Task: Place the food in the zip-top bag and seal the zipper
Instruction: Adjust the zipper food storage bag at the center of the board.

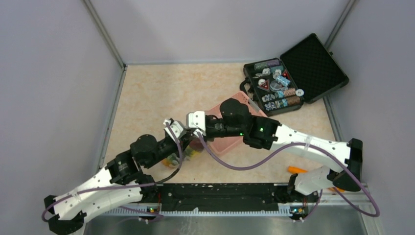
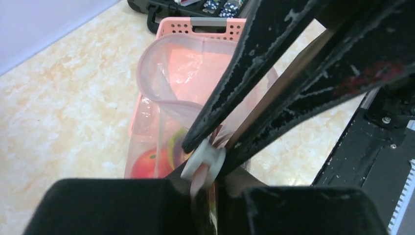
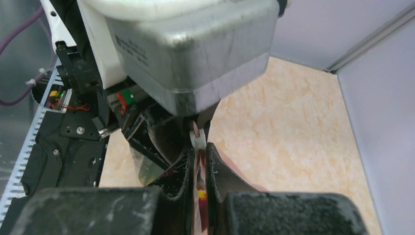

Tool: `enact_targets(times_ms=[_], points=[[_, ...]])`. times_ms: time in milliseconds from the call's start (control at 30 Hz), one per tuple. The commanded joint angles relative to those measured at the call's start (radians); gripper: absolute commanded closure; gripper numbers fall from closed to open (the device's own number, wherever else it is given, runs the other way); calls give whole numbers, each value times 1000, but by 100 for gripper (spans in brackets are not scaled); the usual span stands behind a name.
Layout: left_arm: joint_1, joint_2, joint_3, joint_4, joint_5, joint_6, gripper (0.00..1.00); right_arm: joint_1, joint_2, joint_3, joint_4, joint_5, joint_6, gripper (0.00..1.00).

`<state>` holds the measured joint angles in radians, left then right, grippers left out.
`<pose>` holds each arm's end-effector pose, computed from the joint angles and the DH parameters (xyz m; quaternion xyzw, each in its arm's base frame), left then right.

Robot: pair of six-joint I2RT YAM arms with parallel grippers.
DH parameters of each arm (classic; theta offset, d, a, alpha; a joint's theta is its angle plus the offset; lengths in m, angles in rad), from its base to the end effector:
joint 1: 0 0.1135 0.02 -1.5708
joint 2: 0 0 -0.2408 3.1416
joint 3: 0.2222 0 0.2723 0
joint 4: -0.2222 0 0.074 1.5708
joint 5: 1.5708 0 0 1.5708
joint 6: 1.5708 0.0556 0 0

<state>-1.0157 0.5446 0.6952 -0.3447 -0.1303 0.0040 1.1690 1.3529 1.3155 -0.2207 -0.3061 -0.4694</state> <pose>0.1086 -0.1613 0.3125 0.3400 0.6928 -0.2632 0.5789 0.1247 0.3364 0.3662 -0.6356 0.4666 0.3201 0.5252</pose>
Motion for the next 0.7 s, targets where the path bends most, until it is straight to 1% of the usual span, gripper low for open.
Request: enact_targets(times_ms=[0, 33, 67, 267, 333, 467, 567, 667], points=[[-3, -42, -18, 80, -20, -30, 94, 1, -29, -7, 93, 43, 15, 100], [-3, -47, -18, 77, -29, -29, 99, 0, -30, -7, 95, 46, 17, 100], [-4, -53, -21, 79, -32, -27, 100, 0, -31, -9, 96, 47, 19, 100], [-4, -64, -37, 131, -35, -34, 100, 0, -30, -24, 91, 81, 20, 100], [-4, -68, -41, 147, -60, -40, 100, 0, -24, -23, 72, 123, 14, 100], [-4, -72, -43, 149, -129, -46, 100, 0, -8, -15, 4, 262, -35, 100], [-4, -74, -47, 154, -157, -53, 100, 1, 0, -7, -14, 325, -66, 100], [-3, -62, -49, 153, -177, -55, 100, 0, 0, -9, -15, 311, -86, 100]])
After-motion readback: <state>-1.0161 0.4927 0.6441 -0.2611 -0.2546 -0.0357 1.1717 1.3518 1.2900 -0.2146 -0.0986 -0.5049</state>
